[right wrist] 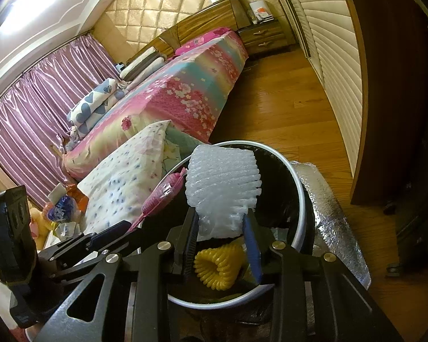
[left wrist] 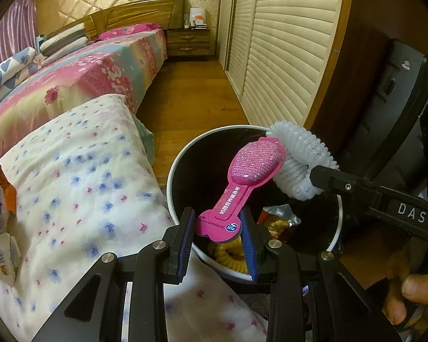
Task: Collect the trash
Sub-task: 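Open the left tool to drop the pink hairbrush while the right tool drops the white mesh, then move both open tools away from the bin back over the bed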
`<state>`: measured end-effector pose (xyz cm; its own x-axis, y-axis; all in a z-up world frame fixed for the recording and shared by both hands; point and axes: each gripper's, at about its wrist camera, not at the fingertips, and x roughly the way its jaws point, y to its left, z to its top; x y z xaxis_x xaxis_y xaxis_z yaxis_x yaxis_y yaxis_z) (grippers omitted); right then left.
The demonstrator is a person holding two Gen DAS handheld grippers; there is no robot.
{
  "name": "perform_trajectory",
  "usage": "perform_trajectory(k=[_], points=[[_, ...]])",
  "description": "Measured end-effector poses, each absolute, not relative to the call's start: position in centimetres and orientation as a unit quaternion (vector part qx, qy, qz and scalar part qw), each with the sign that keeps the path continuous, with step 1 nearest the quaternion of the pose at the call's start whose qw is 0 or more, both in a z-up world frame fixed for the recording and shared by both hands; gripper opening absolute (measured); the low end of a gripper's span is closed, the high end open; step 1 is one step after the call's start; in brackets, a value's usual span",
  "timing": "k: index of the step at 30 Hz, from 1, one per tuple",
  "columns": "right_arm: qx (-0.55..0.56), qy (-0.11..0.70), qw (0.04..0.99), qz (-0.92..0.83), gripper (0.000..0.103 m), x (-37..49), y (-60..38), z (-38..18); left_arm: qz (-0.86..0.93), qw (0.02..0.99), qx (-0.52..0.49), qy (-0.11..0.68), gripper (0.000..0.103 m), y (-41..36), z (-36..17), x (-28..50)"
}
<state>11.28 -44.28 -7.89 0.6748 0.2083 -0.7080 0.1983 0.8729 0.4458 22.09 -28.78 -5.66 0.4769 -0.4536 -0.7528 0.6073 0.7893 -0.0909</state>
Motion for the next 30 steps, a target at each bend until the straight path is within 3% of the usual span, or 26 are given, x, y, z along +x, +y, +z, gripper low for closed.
perform_trajectory(k=[6,8,13,16,23,30], points=[[0.249,0.409,0.878,0.003,0.036,11.7,-44.3,-8.1,-0.311,0.852,0.095,0.41,0.031,-29.0,-5.6,22.3],[0.252,0.412,0.876,0.004,0.048,11.8,-44.3,-8.2,-0.31,0.853,0.092,0.41,0.032,-29.0,-5.5,22.3],[0.265,0.407,0.874,-0.003,0.063,11.6,-44.8,-8.1,-0.302,0.86,0.083,0.403,0.052,-28.1,-5.2,22.1],[0.267,0.401,0.876,-0.006,0.075,11.3,-44.8,-7.9,-0.295,0.864,0.075,0.402,0.054,-27.1,-5.1,21.7],[0.264,0.391,0.881,-0.002,0.086,10.7,-43.7,-7.1,-0.265,0.875,0.052,0.402,0.061,-23.4,-5.0,20.3],[0.256,0.39,0.884,0.022,0.089,10.3,-40.8,-6.6,-0.235,0.881,0.015,0.409,0.063,-18.5,-4.8,19.2]])
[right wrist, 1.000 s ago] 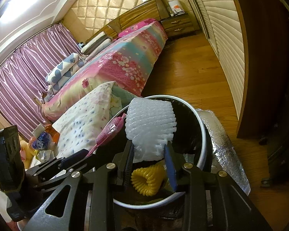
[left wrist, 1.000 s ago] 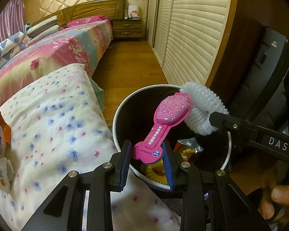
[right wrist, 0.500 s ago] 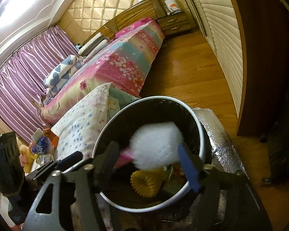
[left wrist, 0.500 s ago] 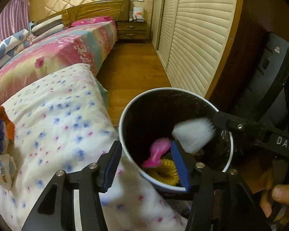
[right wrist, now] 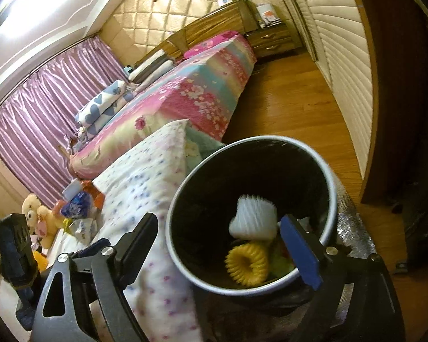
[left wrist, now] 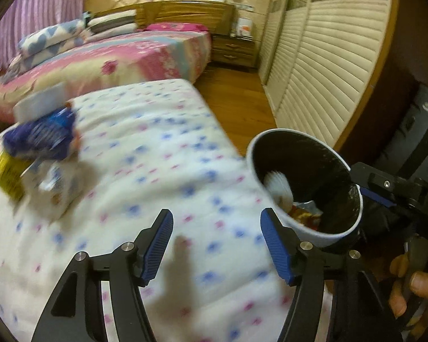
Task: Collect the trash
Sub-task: 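Move both open tools away from the bin back over the bed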
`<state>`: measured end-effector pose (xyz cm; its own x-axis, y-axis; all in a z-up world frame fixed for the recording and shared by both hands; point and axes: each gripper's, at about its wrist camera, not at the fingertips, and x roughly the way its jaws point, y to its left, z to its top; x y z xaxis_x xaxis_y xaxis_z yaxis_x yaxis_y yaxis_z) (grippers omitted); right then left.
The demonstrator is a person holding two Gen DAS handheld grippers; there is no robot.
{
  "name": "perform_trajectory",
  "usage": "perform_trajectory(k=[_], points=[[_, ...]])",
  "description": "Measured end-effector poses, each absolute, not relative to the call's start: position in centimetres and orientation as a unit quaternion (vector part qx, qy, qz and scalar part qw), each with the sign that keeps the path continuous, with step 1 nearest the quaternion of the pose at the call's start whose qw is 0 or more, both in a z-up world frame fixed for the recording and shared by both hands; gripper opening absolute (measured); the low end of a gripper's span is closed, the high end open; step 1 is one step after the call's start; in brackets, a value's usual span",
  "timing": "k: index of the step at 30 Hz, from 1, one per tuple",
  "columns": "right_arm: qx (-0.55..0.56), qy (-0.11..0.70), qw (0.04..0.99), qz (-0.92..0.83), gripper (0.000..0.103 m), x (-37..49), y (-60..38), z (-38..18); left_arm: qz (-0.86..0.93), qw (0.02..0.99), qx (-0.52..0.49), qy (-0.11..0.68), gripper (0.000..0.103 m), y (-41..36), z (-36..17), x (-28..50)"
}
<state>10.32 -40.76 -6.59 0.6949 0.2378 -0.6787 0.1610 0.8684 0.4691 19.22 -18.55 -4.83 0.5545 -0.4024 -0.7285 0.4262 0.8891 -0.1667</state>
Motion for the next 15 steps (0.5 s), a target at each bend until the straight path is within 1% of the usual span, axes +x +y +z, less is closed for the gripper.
perform_trajectory(k=[15], points=[[0.227,0.406,0.88,0.097,0.09,10.8,-32.3,-6.3,-0.152,0.898,-0.039,0.412,0.063,-7.2,-4.0,16.4]])
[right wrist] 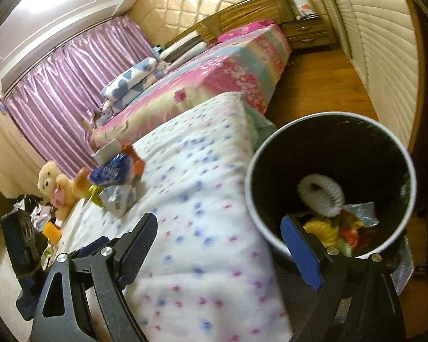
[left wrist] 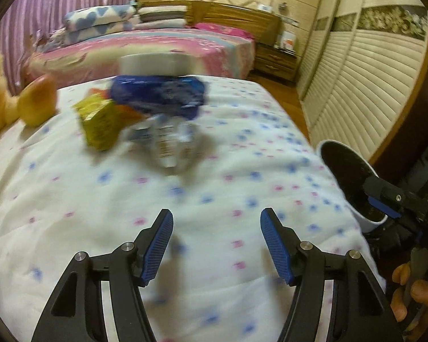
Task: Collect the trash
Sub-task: 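Move both open tools away from the bin back over the bed, then grasp the crumpled white wrapper with the right tool while the left tool grasps the yellow snack wrapper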
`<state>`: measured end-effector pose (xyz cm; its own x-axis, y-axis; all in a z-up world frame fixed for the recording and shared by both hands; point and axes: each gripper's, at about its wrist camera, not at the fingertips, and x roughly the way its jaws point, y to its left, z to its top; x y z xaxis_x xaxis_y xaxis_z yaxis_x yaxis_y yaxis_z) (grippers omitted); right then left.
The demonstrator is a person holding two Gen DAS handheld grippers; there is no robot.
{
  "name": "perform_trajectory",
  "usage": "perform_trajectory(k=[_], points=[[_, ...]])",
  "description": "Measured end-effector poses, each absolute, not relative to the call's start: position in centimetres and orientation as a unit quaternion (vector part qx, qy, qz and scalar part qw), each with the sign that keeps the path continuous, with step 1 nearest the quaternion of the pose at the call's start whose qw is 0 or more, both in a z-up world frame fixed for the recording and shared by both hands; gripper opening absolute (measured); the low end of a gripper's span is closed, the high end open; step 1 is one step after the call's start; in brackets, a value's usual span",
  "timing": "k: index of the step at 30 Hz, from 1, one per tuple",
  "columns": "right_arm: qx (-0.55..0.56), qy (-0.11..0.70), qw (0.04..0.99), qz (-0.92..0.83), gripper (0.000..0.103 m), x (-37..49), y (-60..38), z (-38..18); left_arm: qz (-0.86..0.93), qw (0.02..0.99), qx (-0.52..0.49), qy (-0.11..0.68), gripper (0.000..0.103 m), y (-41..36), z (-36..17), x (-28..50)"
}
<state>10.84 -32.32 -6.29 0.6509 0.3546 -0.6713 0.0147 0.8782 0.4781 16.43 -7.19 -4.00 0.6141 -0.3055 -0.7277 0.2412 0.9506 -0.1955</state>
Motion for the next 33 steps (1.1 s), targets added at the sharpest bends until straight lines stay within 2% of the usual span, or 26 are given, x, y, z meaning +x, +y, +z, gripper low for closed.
perform_trajectory(k=[16,33], points=[[0.193,0.427,0.867,0.168,0.09,12.6,-23.6,-6.5,-0.075,0.905,-0.088,0.41,0.063,3.0,-3.2,16.2],[0.168,0.441,0.856,0.212,0.09,16.9,-18.3,-7.0,-0.076,0.906,-0.072,0.41,0.063,3.7,-4.2,22.7]])
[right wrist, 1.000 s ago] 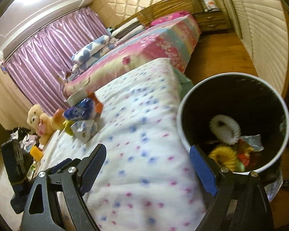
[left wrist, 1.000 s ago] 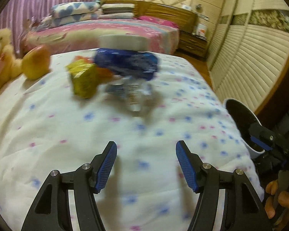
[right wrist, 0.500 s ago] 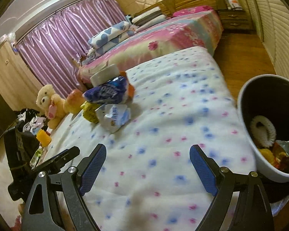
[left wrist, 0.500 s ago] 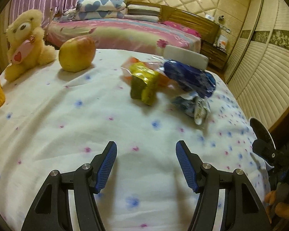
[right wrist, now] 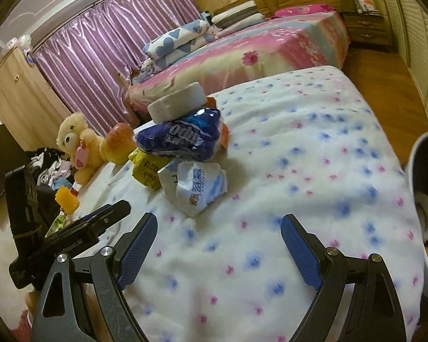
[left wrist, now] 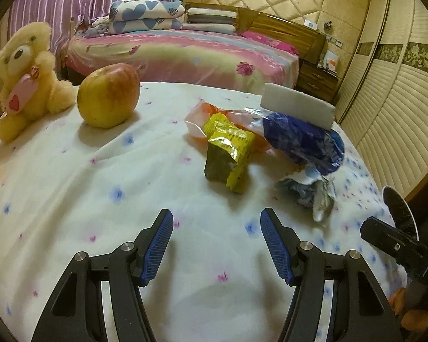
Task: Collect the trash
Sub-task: 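Grasp the crumpled white wrapper with the right tool while the left tool grasps the yellow snack wrapper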
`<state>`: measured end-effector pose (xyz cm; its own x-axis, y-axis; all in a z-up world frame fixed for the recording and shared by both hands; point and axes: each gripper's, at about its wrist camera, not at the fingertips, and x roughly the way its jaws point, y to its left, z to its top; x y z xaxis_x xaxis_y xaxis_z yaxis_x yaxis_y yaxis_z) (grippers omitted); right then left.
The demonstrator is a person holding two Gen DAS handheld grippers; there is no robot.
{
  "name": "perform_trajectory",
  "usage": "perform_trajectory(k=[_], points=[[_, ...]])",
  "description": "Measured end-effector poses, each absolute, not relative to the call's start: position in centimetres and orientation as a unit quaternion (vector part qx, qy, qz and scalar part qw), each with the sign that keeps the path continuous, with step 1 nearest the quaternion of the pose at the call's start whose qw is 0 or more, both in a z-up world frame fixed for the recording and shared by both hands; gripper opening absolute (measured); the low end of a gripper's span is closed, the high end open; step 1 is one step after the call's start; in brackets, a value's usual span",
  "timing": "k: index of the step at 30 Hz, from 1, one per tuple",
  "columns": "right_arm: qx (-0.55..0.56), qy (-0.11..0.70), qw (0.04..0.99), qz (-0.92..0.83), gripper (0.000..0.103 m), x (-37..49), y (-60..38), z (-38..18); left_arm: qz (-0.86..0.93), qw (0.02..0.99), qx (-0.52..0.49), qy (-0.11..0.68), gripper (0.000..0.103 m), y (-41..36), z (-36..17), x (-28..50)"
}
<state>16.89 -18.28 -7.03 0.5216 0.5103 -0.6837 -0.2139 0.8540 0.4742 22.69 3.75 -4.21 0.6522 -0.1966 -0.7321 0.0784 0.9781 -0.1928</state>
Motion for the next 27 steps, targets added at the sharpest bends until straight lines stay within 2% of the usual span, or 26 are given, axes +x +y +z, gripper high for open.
perform_trajectory(k=[9,14,17,19,21,23,26,27], points=[[0.147,0.448,0.85,0.233,0.086,18.7,-16.3,-7.5,-0.084,0.906,-0.057,0.41,0.063,3.5,-4.7,25.7],[0.139,0.455,0.846,0.241,0.072,19.7,-15.4,-7.8,-0.093,0.906,-0.054,0.409,0.06,3.2,-5.0,26.6],[0.134,0.46,0.843,0.244,0.069,20.4,-14.9,-8.0,-0.095,0.905,-0.049,0.412,0.053,2.9,-5.3,27.3],[0.13,0.462,0.842,0.247,0.067,20.7,-14.6,-8.1,-0.099,0.903,-0.049,0.416,0.039,2.7,-5.6,27.8],[0.124,0.465,0.84,0.251,0.059,20.9,-14.3,-8.3,-0.104,0.899,-0.049,0.422,0.026,2.4,-5.9,28.1],[0.12,0.468,0.839,0.251,0.046,21.0,-14.1,-8.5,-0.111,0.897,-0.05,0.425,0.012,2.2,-6.1,28.4],[0.12,0.469,0.837,0.254,0.034,20.8,-14.1,-8.5,-0.113,0.899,-0.05,0.42,0.006,2.2,-6.0,28.2],[0.121,0.469,0.837,0.255,0.033,20.8,-14.1,-8.5,-0.114,0.901,-0.052,0.416,0.005,2.3,-5.9,28.0]])
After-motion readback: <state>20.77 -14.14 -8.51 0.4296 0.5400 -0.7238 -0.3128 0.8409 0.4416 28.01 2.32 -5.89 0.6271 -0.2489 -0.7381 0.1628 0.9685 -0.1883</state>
